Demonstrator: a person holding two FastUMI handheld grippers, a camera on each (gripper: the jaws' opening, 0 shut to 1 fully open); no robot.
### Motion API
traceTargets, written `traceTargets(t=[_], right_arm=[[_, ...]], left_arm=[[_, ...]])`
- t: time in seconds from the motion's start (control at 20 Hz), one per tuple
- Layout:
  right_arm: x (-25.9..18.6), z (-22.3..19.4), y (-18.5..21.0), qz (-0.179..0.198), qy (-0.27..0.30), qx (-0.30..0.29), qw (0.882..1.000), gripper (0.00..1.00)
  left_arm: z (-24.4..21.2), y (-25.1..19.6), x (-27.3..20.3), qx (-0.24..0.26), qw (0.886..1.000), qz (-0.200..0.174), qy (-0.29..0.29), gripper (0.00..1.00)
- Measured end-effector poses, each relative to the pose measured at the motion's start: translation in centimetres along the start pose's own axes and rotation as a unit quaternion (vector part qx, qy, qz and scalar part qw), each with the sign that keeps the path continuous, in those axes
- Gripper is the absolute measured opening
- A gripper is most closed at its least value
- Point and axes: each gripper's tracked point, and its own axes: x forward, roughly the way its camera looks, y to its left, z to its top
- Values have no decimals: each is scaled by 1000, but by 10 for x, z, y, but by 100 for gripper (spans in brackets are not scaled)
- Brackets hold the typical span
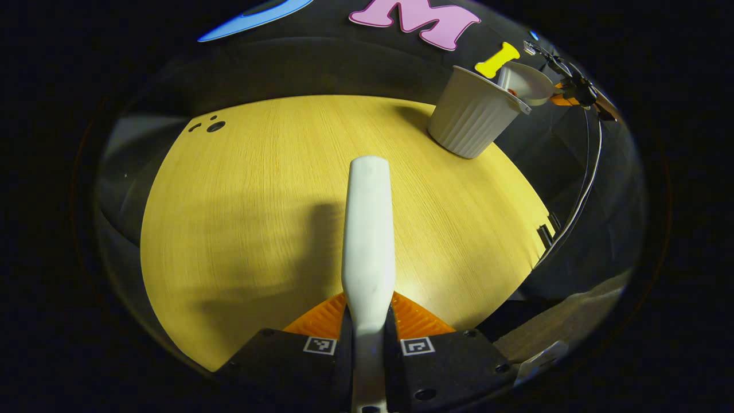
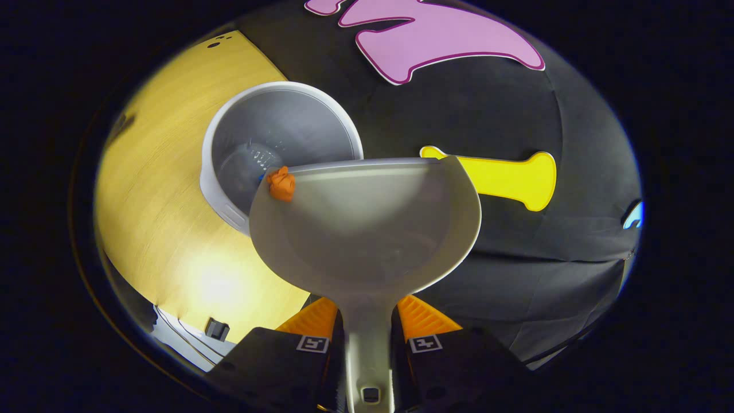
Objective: Pick up the small broom and dustpan from the desktop, sweep the trash into the dustpan with the broom, and then empty the trash into the garbage bin.
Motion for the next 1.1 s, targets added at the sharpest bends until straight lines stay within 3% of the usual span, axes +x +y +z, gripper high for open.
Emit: traceTargets(t=[0.3, 0.45, 0.55, 0.75, 0.95, 1.0, 1.1], right_arm=[[-1, 3, 0, -5, -8, 1, 1000, 36], [-5, 9, 7, 10, -36, 78, 996, 36], [-13, 16, 16, 34, -64, 155, 985, 36], [-50, 24, 30, 74, -136, 264, 952, 35], [-102, 29, 65, 125, -189, 296, 928, 33], [-116, 28, 87, 143, -196, 297, 924, 38], [-142, 26, 134, 183, -206, 308, 911, 38]], left_arm=[[1, 0, 3, -2, 1000, 2, -3, 27], [3, 0, 3, -3, 1000, 7, -8, 28], [5, 1, 3, -4, 1000, 8, -13, 27], [8, 2, 4, -5, 1000, 16, -24, 27], [9, 3, 4, -3, 1000, 23, -21, 27], [10, 3, 4, -1, 999, 25, -22, 27], [12, 3, 4, 2, 999, 26, -25, 28]])
